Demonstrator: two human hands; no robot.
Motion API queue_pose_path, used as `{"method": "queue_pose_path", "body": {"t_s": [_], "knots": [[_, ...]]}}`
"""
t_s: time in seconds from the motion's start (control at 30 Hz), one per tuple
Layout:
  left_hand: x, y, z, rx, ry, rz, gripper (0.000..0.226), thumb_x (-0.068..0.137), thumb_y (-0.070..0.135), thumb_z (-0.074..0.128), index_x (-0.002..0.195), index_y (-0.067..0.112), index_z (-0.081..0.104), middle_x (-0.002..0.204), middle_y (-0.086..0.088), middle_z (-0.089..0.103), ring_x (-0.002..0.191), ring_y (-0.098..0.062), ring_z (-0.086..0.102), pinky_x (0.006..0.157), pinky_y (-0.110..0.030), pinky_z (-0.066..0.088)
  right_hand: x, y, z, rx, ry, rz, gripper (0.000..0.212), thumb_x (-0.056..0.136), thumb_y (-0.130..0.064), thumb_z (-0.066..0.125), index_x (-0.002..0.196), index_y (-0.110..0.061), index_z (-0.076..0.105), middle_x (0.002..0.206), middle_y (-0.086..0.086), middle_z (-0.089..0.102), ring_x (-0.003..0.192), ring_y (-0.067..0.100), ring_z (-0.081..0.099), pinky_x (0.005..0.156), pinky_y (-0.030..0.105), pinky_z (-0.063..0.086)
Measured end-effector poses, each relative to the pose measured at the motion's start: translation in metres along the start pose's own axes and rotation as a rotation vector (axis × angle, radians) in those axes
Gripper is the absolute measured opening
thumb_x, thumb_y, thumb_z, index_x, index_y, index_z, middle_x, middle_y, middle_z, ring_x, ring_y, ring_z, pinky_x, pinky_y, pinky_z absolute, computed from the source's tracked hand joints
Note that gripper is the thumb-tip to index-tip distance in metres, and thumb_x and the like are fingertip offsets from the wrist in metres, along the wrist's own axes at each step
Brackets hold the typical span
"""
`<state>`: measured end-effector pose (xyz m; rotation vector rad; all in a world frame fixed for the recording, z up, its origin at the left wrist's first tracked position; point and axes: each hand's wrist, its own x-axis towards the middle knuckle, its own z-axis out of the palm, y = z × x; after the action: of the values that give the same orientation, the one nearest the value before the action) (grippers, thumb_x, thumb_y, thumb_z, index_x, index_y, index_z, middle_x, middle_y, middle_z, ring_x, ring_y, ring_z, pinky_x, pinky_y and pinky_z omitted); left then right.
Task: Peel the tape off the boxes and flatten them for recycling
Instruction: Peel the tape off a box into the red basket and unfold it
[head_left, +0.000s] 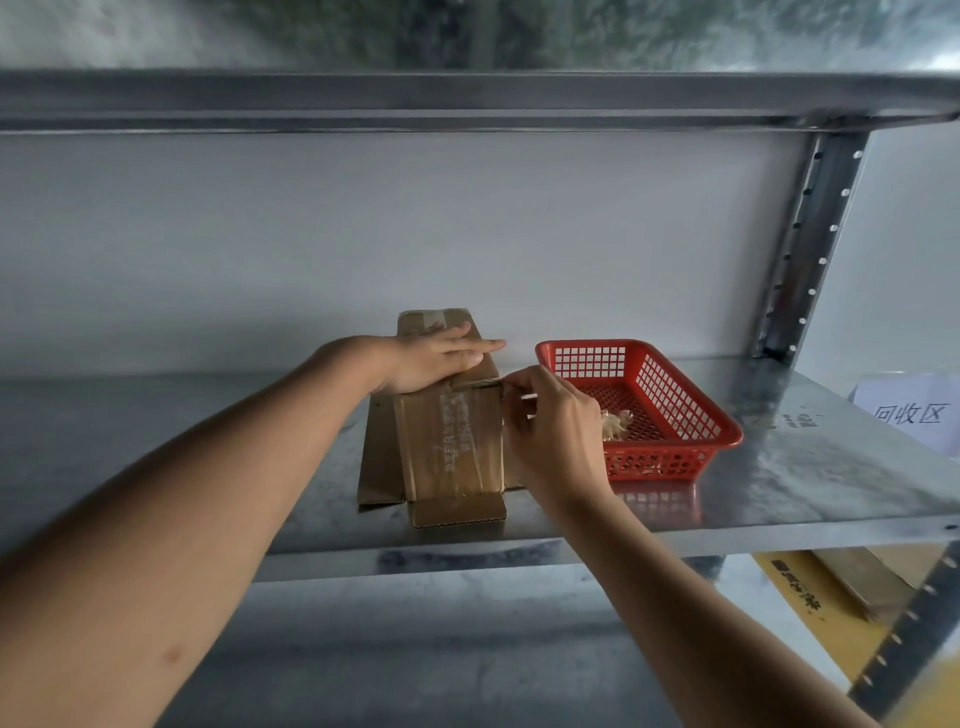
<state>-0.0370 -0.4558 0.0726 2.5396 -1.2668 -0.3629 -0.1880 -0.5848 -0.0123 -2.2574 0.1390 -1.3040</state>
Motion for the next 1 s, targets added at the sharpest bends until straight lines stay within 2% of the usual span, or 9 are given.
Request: {"method": "queue_pose_path", "body": {"t_s": [0.13,0.23,0.27,0.43,0.53,0.63,0.73,0.87,1.0], "knots": [[0.000,-0.001,0.000,-0.024,0.014,-0.001,0.039,0.109,0.055,0.027,0.146,0.067,0.033,0.172,0.015,-0.003,0.157,-0.019,-0.017,0.126,-0.059,-0.006,0.002,0.005,0.002,-0.025,-0.045,0.004,0.008,0.093,-0.014,0.067,0.100,-0.012,0.068,0.114,0.009,0.073,0.079,0.022,0.071,0.067,0.039,0.057],[0.002,-0.004,0.001,-0.028,0.022,0.002,0.037,0.108,0.057,0.027,0.141,0.072,0.033,0.172,0.016,-0.002,0.158,-0.019,-0.015,0.126,-0.059,-0.004,0.006,0.009,0.001,-0.057,-0.095,-0.022,0.009,0.092,-0.011,0.065,0.100,-0.015,0.064,0.106,0.003,0.071,0.077,0.020,0.067,0.058,0.028,0.045],[0.004,-0.005,0.001,-0.032,0.023,0.003,0.035,0.108,0.058,0.027,0.137,0.075,0.034,0.172,0.016,-0.002,0.158,-0.019,-0.014,0.126,-0.059,-0.003,0.009,0.011,0.000,-0.063,-0.119,-0.038,0.009,0.093,-0.010,0.065,0.100,-0.015,0.062,0.104,0.002,0.069,0.076,0.020,0.066,0.058,0.029,0.044],[0.013,-0.012,0.004,-0.072,0.025,-0.003,0.031,0.104,0.065,0.030,0.126,0.085,0.036,0.171,0.019,-0.001,0.157,-0.016,-0.016,0.126,-0.060,-0.004,0.023,0.015,-0.006,-0.065,-0.209,-0.120,0.008,0.101,-0.013,0.058,0.107,-0.008,0.060,0.106,0.008,0.064,0.079,0.026,0.067,0.064,0.046,0.057],[0.014,-0.011,0.005,-0.162,0.016,-0.025,0.027,0.103,0.067,0.036,0.121,0.086,0.040,0.170,0.021,-0.002,0.157,-0.014,-0.016,0.127,-0.059,-0.002,0.027,0.017,-0.009,0.044,-0.166,-0.048,0.008,0.104,-0.012,0.056,0.106,-0.008,0.062,0.106,0.004,0.067,0.077,0.020,0.074,0.068,0.045,0.061],[0.013,-0.012,0.003,-0.070,0.012,0.003,0.033,0.100,0.071,0.028,0.129,0.084,0.034,0.171,0.019,-0.003,0.157,-0.015,-0.017,0.126,-0.059,-0.004,0.031,0.019,-0.012,0.252,-0.217,0.106,0.010,0.102,-0.009,0.062,0.106,-0.012,0.070,0.100,-0.002,0.075,0.074,0.011,0.077,0.070,0.037,0.065],[0.009,-0.012,0.001,-0.019,0.000,0.028,0.036,0.098,0.072,0.024,0.130,0.085,0.029,0.171,0.020,-0.002,0.157,-0.014,-0.015,0.126,-0.057,-0.007,0.030,0.022,-0.015,0.479,-0.298,0.243,0.019,0.098,-0.002,0.066,0.110,-0.012,0.076,0.097,-0.001,0.079,0.079,0.013,0.078,0.073,0.030,0.065],[0.006,-0.009,-0.003,-0.054,-0.028,0.039,0.039,0.105,0.061,0.030,0.142,0.071,0.032,0.171,0.018,0.001,0.157,-0.012,-0.013,0.127,-0.050,-0.008,0.024,0.022,-0.013,0.555,-0.250,0.282,0.025,0.090,0.008,0.071,0.109,-0.007,0.078,0.088,-0.001,0.080,0.079,0.016,0.078,0.073,0.026,0.063],[0.005,-0.009,-0.005,-0.084,-0.025,0.057,0.039,0.107,0.055,0.034,0.145,0.064,0.037,0.171,0.016,0.005,0.157,-0.010,-0.010,0.127,-0.046,-0.008,0.023,0.021,-0.008,0.532,-0.196,0.257,0.025,0.089,0.009,0.072,0.106,-0.008,0.079,0.084,-0.007,0.079,0.077,0.014,0.078,0.072,0.025,0.063]]}}
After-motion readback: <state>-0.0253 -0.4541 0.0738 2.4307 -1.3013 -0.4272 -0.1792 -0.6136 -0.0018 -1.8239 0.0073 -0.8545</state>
